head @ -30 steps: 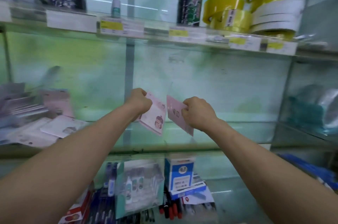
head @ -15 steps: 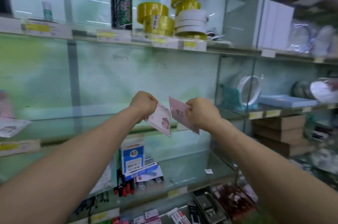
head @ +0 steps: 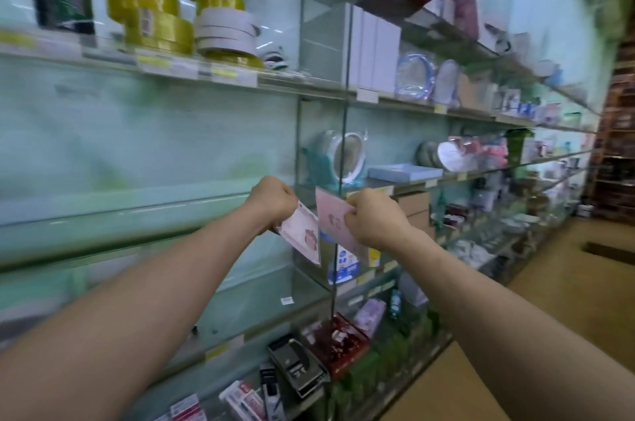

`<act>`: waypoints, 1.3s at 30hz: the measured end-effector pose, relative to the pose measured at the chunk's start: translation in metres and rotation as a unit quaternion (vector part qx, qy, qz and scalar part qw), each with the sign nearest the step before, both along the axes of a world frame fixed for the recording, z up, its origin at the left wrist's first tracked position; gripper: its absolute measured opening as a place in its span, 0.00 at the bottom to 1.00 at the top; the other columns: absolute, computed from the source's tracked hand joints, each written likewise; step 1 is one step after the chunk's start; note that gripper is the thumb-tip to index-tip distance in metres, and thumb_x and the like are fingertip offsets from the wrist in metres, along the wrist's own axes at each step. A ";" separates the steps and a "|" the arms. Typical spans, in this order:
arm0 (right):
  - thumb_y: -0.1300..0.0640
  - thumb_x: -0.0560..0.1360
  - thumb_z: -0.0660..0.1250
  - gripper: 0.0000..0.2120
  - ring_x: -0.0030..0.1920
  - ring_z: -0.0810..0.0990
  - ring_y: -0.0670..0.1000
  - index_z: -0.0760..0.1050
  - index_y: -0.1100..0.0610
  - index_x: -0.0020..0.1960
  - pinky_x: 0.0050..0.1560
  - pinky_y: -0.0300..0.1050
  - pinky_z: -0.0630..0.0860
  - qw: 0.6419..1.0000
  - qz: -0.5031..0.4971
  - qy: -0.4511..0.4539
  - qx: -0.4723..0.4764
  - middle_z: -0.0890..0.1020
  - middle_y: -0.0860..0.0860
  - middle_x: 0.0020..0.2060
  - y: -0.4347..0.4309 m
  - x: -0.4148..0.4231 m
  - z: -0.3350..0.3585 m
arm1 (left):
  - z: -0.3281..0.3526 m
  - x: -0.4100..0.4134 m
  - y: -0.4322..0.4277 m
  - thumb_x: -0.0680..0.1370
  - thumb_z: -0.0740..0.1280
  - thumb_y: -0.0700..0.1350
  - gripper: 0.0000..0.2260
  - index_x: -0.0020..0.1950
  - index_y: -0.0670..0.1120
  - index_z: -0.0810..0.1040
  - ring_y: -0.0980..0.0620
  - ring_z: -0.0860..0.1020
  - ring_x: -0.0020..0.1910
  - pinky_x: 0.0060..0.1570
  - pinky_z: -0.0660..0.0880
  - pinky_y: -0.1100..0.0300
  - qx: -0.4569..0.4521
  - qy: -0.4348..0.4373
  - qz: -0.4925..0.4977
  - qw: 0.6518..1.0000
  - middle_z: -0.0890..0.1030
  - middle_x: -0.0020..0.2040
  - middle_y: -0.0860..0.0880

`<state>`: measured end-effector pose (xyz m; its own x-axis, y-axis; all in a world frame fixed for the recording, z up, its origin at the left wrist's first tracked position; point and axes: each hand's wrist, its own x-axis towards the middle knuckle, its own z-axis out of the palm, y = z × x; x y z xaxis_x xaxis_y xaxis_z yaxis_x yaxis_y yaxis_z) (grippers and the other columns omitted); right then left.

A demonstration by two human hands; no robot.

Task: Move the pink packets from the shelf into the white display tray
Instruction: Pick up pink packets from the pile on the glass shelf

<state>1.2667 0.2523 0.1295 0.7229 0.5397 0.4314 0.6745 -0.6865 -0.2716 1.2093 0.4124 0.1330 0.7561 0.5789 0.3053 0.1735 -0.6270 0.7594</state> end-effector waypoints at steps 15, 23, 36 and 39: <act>0.35 0.75 0.59 0.23 0.38 0.77 0.54 0.72 0.55 0.39 0.38 0.45 0.73 0.973 -0.184 0.050 -0.132 0.75 0.51 0.33 -0.113 0.093 -0.058 | -0.077 0.142 -0.139 0.79 0.62 0.45 0.15 0.66 0.51 0.73 0.45 0.76 0.61 0.53 0.69 0.55 0.497 0.154 -0.119 0.846 0.79 0.60 0.47; 0.44 0.75 0.65 0.14 0.42 0.74 0.53 0.76 0.56 0.48 0.42 0.46 0.72 0.947 -0.247 0.057 -0.196 0.76 0.51 0.42 -0.161 0.164 -0.044 | -0.079 0.239 -0.179 0.78 0.62 0.42 0.16 0.67 0.46 0.68 0.46 0.79 0.55 0.54 0.62 0.52 0.555 0.134 -0.157 0.806 0.82 0.54 0.47; 0.55 0.78 0.60 0.11 0.41 0.74 0.54 0.77 0.58 0.55 0.42 0.46 0.71 0.932 -0.291 0.049 -0.211 0.76 0.52 0.43 -0.205 0.249 -0.033 | -0.072 0.358 -0.228 0.81 0.60 0.43 0.04 0.52 0.49 0.75 0.47 0.77 0.49 0.57 0.62 0.50 0.603 0.050 -0.184 0.775 0.78 0.43 0.50; 0.55 0.78 0.60 0.11 0.41 0.74 0.54 0.77 0.57 0.55 0.41 0.46 0.70 0.933 -0.292 0.039 -0.205 0.76 0.52 0.42 -0.217 0.272 -0.032 | -0.072 0.382 -0.239 0.78 0.63 0.41 0.04 0.51 0.50 0.74 0.48 0.77 0.48 0.56 0.62 0.50 0.613 0.045 -0.184 0.767 0.78 0.43 0.51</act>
